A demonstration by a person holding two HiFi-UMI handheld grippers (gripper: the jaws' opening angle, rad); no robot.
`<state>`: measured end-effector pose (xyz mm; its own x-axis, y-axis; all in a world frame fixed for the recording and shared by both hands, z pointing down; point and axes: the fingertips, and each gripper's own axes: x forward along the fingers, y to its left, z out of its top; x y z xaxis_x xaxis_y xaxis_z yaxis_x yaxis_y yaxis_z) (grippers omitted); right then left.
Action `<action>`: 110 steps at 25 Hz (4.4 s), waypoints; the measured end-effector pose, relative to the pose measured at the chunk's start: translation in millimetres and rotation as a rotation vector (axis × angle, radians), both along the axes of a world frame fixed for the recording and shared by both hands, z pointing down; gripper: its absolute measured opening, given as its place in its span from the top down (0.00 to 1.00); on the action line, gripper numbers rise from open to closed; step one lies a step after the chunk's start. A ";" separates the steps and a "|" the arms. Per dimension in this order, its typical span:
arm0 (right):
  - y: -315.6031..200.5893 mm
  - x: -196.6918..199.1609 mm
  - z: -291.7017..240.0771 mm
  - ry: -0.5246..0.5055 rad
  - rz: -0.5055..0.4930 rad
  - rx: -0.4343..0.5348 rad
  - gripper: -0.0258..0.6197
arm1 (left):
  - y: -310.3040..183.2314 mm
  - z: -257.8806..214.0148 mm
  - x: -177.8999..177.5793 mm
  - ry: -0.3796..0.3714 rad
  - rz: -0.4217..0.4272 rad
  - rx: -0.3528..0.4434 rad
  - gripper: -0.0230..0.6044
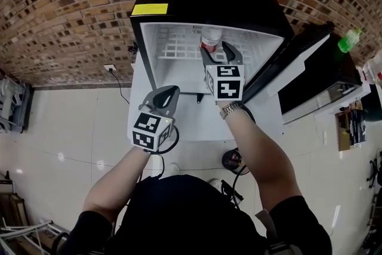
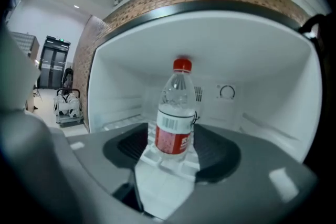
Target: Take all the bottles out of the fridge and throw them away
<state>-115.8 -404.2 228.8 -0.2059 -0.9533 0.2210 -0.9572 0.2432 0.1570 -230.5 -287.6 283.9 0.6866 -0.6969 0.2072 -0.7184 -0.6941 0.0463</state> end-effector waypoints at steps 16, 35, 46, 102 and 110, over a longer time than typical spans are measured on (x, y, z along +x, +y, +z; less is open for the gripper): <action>-43.8 -1.2 4.3 -0.031 0.027 -0.009 0.49 | -11.3 7.1 -22.4 -0.025 -0.016 -0.012 0.96; 56.3 -0.1 13.6 -0.036 -0.033 0.012 0.53 | 20.7 22.5 23.7 -0.027 0.085 -0.047 0.96; 168.2 75.6 88.1 -0.095 0.059 -0.100 0.53 | 77.3 66.4 111.0 -0.088 0.256 -0.123 0.96; 420.1 341.2 708.1 -0.502 0.622 -0.996 0.55 | 271.9 460.7 379.2 -0.571 0.746 -0.534 0.96; 411.1 337.6 671.9 -0.501 0.589 -0.939 0.55 | 279.0 440.4 382.3 -0.546 0.747 -0.529 0.96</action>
<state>221.8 6.9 900.6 -0.0561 -0.4418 0.8954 -0.8635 -0.4286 -0.2656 151.8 -8.6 724.2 0.6258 0.1314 0.7688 -0.1329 -0.9533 0.2712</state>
